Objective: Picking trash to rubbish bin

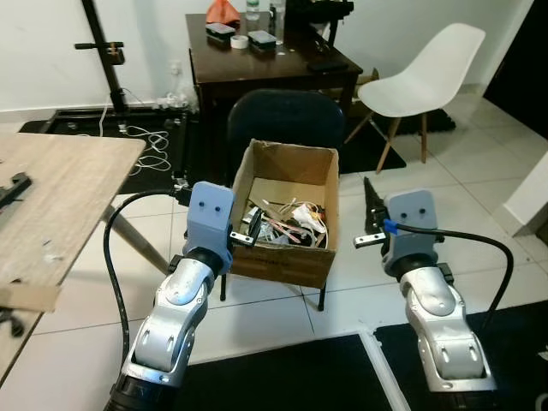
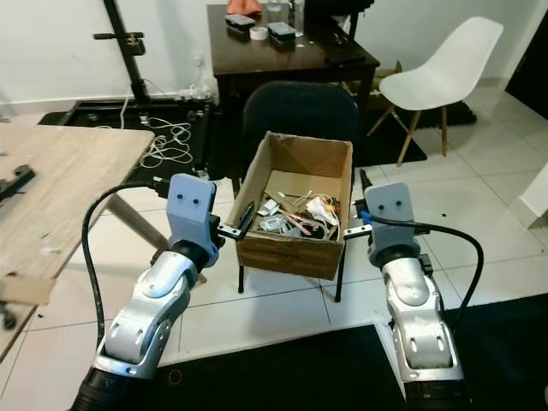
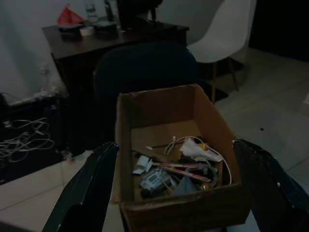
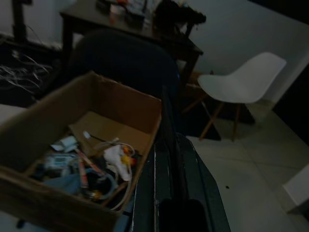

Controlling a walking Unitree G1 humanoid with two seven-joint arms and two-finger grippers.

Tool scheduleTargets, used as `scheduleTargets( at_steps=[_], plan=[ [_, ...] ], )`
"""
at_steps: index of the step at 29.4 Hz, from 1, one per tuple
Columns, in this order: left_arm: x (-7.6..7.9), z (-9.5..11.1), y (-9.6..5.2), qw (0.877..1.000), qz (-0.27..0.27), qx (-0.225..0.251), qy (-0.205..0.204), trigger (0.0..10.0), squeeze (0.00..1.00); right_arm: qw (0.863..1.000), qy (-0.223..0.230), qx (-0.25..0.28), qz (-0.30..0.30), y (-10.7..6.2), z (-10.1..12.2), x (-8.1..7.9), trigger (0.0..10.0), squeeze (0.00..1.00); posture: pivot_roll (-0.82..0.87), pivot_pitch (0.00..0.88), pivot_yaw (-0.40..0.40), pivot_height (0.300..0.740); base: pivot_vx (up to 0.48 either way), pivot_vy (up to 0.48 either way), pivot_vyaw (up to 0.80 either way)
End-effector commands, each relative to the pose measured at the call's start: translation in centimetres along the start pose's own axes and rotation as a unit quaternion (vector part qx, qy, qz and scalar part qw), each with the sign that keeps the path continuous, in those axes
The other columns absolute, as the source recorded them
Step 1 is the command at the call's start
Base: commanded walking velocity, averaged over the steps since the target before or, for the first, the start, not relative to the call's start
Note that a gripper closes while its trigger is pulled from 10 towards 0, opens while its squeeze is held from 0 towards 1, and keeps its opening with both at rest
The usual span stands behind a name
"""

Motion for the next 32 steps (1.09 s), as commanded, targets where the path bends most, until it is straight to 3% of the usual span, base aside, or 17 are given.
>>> scheduleTargets(
  at_steps=[1, 23, 26, 32],
  plan=[
    [0.0, -0.4, -0.1, 1.0, 0.0, -0.005, 0.0, 10.0, 0.0, 1.0, 0.005, -0.005, 0.002, -0.1, -0.4, -0.1, 10.0, 0.0, 0.04, 0.07, 0.008, 0.74, 0.461, 0.0, 0.0],
    [-0.2, -0.7, -0.2, 1.0, 0.006, -0.01, 0.0, 10.0, 0.0, 1.0, 0.003, -0.017, 0.008, 0.1, -1.2, 0.6, 10.0, 0.0, 0.05, 0.093, 0.001, 0.74, 0.461, 0.0, 0.0],
    [2.2, -0.3, -0.2, 0.997, -0.072, 0.001, 0.034, 10.0, 0.0, 0.999, 0.021, -0.029, 0.011, 0.3, -1.9, 0.8, 10.0, 0.0, 0.06, 0.112, -0.003, 0.74, 0.0, 0.0, 0.0],
    [3.3, 0.1, -0.6, 0.991, -0.128, 0.02, 0.04, 10.0, 0.0, 0.998, 0.026, -0.051, 0.023, 0.5, -3.2, 0.7, 10.0, 0.0, 0.07, 0.13, 0.001, 0.74, 0.0, 0.0, 0.0]
  ],
)
Point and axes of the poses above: a point about 5 cm out from each wrist's last joint towards the gripper, its own y axis pointing out of the wrist towards the gripper, its own z axis along the axis of the wrist's last joint, x = y × z, the point moved 6 cm from there along y, pointing out of the wrist towards the gripper, and after that the axes turned 5 degrees about y, right-handed, at the moved point
